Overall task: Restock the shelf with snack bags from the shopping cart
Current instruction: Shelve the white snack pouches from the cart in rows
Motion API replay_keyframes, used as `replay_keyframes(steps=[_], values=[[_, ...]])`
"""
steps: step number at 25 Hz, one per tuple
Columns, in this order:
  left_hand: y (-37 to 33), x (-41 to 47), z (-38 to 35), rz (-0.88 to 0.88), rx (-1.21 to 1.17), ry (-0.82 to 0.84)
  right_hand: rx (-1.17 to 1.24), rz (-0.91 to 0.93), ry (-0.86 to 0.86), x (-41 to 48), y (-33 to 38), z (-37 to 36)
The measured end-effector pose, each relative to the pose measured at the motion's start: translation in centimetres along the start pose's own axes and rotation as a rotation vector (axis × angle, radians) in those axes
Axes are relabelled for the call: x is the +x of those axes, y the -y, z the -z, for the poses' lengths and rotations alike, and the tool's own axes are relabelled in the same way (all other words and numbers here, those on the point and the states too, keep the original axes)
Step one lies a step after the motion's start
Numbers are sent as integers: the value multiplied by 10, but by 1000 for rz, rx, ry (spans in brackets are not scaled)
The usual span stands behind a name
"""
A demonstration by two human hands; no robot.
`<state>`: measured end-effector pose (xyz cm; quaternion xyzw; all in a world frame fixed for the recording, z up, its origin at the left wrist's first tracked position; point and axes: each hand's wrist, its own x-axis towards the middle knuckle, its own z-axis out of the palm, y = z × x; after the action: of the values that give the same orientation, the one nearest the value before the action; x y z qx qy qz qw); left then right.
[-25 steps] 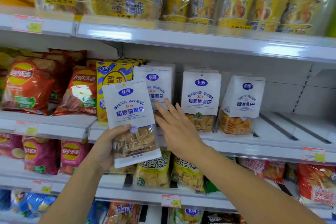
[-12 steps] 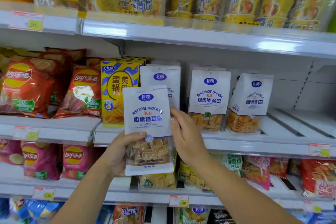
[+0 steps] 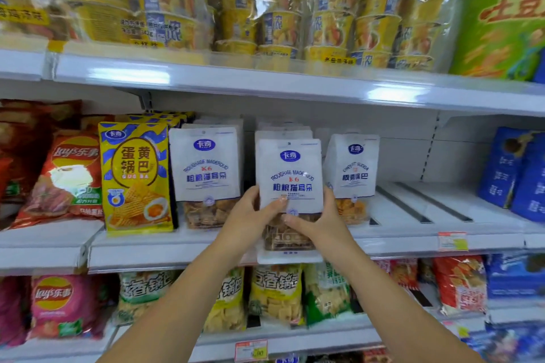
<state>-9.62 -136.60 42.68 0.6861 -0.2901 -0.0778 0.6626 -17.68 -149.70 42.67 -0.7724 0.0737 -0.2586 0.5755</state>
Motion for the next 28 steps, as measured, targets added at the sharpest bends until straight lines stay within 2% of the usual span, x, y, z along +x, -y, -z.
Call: replay_keyframes(steps=[3, 5, 7, 10, 13, 15, 17, 20, 25, 28], values=[[6, -3, -18, -54, -34, -116, 80, -64, -20, -1, -11, 14], [5, -11, -33, -188, -58, -205, 237, -144, -126, -17, -23, 40], [-1, -10, -50, -314, 38, -254, 407, -226, -231, -37, -35, 81], [-12, 4, -88, -470, 311, -213, 512, -286, -386, -47, -45, 151], [-14, 25, -125, -735, 754, -246, 413, -238, -592, -12, -48, 206], [-8, 40, -143, -849, 1041, -268, 334, -161, -633, 25, -49, 226], [1, 53, -151, -826, 1270, -255, 298, -100, -625, 66, -48, 231], [12, 64, -147, -693, 1478, -271, 330, -104, -536, 125, -51, 223], [15, 68, -136, -677, 1635, -308, 488, -82, -405, 188, -50, 191], [18, 66, -129, -646, 1679, -334, 493, -43, -172, 201, -46, 173]])
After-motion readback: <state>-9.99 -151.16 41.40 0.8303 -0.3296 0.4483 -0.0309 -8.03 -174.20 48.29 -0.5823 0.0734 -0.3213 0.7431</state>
